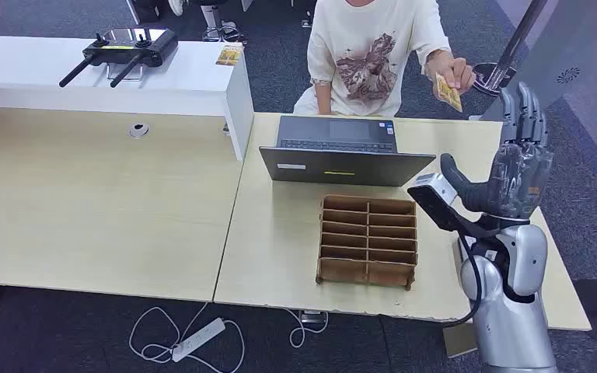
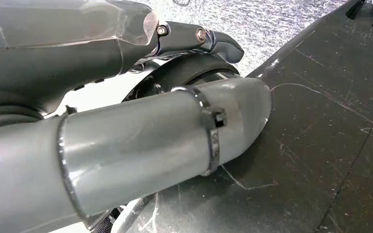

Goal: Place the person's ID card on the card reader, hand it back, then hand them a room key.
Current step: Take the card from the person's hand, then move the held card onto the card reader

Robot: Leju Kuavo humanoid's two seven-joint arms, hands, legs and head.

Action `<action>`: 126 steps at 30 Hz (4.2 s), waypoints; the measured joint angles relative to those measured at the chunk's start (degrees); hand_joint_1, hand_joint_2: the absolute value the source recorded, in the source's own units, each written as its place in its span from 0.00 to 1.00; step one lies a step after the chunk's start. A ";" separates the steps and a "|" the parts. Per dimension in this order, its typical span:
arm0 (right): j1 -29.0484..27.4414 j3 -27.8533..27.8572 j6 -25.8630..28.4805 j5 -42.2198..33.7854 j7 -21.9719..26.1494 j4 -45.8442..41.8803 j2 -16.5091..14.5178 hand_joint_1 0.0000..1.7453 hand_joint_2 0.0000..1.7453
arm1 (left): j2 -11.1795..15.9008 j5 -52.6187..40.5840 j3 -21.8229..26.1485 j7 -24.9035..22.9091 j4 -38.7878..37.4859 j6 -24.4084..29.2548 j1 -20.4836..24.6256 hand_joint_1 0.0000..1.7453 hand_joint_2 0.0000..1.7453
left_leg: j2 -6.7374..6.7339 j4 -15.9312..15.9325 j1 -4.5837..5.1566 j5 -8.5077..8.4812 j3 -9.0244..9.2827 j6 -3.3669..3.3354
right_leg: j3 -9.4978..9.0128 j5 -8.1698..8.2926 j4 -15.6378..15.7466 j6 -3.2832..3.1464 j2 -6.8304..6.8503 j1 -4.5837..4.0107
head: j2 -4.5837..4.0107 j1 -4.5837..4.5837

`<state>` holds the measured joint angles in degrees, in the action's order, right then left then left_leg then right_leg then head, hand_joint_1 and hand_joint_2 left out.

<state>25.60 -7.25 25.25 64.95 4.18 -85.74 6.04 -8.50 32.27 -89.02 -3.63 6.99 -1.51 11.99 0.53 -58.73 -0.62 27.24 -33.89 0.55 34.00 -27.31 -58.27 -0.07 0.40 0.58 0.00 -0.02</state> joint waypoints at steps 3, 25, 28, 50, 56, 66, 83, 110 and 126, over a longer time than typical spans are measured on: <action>2.59 -0.72 0.03 1.08 -0.53 2.12 0.22 0.00 1.00 | 0.00 -0.05 0.00 0.00 0.00 0.01 0.01 0.00 0.00 | 0.00 0.00 0.00 -0.02 0.01 0.02 | -0.01 0.01 0.00 0.00 0.02 0.00 | 0.00 0.01; 21.77 -5.02 1.60 5.94 -2.98 24.61 2.90 0.00 1.00 | -0.37 -1.61 0.00 0.11 0.00 -0.13 0.13 0.00 0.00 | 0.05 -0.01 0.00 -0.06 0.02 0.06 | -0.01 0.03 -0.01 -0.04 0.07 -0.01 | 0.00 -0.01; 22.43 -5.15 1.62 6.48 -3.60 25.70 2.97 0.00 1.00 | -0.37 -1.71 0.00 0.11 0.00 -0.15 0.13 0.00 0.00 | 0.05 -0.01 0.00 -0.06 0.02 0.06 | 0.00 0.03 -0.01 -0.04 0.07 -0.01 | 0.00 0.00; 44.43 -12.07 -1.28 17.74 -8.63 57.74 1.88 0.00 1.00 | -0.38 -2.99 0.00 0.66 0.00 -0.11 0.11 0.00 0.00 | 0.09 -0.01 0.00 -0.09 0.01 0.09 | 0.00 0.04 -0.05 -0.04 0.09 -0.01 | 0.00 0.00; 46.97 -13.71 -2.49 18.48 -9.09 60.95 1.84 0.00 1.00 | -0.39 -3.01 0.00 0.60 0.00 -0.10 0.12 0.00 0.00 | 0.09 -0.02 0.00 -0.09 0.02 0.09 | -0.02 0.05 -0.04 -0.04 0.09 0.00 | 0.00 0.01; 48.11 -14.81 -3.52 18.98 -9.68 63.22 1.68 0.00 1.00 | -0.40 -2.99 0.00 0.59 0.00 -0.09 0.11 0.00 0.00 | 0.08 -0.02 0.00 -0.09 0.02 0.09 | -0.01 0.05 -0.05 -0.04 0.09 -0.01 | 0.00 0.00; 49.57 -15.77 -6.77 19.36 -11.32 65.66 1.78 0.87 1.00 | -0.75 -4.36 0.00 0.50 0.26 -0.59 0.20 0.00 0.00 | 0.07 -0.03 0.00 -0.09 0.06 0.09 | -0.01 0.05 -0.03 -0.04 0.06 0.00 | 0.00 0.00; 50.50 -15.10 -3.82 16.02 -7.78 65.90 2.57 1.00 1.00 | -0.67 -4.34 0.00 1.14 0.28 -0.59 0.13 0.00 0.00 | 0.07 -0.03 0.00 -0.09 0.07 0.09 | -0.02 0.05 -0.04 -0.04 0.06 0.00 | 0.00 0.00; 51.06 -13.97 -2.46 12.97 -5.77 65.90 2.57 1.00 1.00 | -0.66 -3.99 0.00 1.29 0.28 -0.40 0.08 0.00 0.00 | 0.07 -0.03 0.00 -0.09 0.07 0.09 | -0.02 0.05 -0.05 -0.04 0.06 0.00 | 0.00 0.00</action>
<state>76.66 -21.21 22.80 77.92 -1.60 -19.85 8.61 -9.16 28.28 -89.02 -2.34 7.28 -1.91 12.07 0.60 -58.76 -0.62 27.15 -33.82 0.64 33.98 -27.26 -58.31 -0.10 0.46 0.58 0.00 -0.02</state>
